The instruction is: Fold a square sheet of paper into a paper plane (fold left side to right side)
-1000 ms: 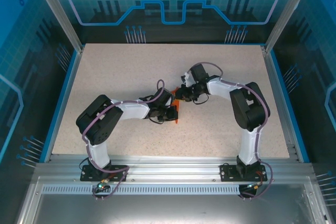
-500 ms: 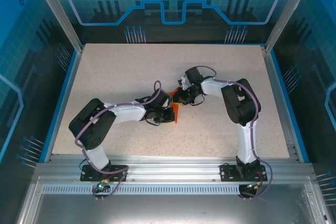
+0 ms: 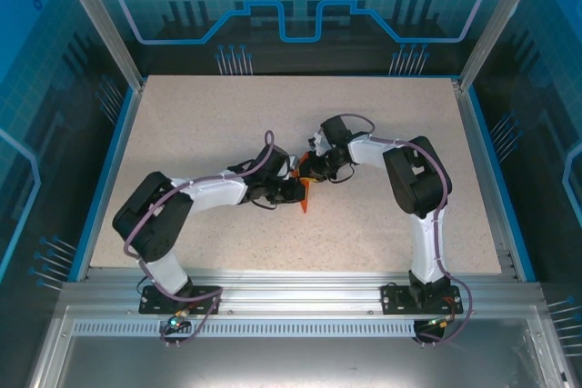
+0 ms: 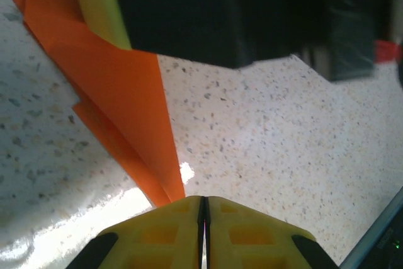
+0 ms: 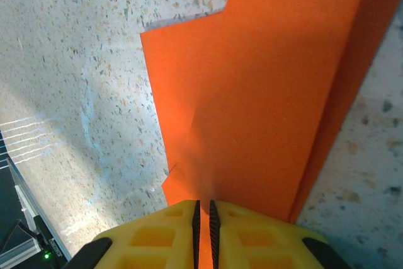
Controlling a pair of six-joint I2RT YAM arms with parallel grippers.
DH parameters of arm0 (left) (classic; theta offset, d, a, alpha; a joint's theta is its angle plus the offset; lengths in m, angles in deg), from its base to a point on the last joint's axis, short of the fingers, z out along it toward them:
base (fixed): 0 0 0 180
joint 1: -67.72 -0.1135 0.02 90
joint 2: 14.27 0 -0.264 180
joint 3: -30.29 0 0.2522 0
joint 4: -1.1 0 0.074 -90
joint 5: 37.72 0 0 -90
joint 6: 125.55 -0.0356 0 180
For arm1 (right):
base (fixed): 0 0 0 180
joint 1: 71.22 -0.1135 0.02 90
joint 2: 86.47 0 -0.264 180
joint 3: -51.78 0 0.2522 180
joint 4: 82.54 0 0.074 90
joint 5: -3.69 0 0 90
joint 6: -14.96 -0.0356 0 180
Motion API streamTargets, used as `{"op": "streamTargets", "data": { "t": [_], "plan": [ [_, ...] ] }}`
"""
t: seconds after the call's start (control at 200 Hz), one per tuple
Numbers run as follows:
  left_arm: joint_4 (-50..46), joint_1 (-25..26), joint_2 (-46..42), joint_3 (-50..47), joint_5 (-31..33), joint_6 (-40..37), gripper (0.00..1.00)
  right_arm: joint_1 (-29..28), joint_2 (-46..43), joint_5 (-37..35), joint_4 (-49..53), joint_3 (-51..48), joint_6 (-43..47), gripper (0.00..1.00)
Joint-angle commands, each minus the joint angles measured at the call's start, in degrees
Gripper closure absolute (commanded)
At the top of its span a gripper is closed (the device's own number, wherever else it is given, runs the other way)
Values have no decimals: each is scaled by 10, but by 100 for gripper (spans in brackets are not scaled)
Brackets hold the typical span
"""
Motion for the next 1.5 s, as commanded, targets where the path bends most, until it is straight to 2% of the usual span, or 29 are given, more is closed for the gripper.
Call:
{"op": "streamTargets", "data": {
  "t": [0.0, 0.17, 0.575, 0.835, 1.145, 1.496],
  "plan": [
    [34, -3, 25, 29, -45, -19, 87, -7, 21, -38, 30, 0, 7, 84],
    [44, -3, 48, 41, -60, -22, 87, -8, 22, -38, 31, 0, 8, 84],
    [22, -1, 104, 51, -30, -38, 88, -9, 21, -39, 36, 4, 11, 84],
    [1, 13, 108, 28, -18, -53, 88, -9, 23, -45, 43, 7, 13, 84],
    [59, 25, 73, -27, -29, -50, 89, -5, 27, -41, 42, 7, 6, 84],
    [41, 41, 71, -35, -18, -58, 89, -4, 34, -41, 54, 13, 8, 84]
  ]
}}
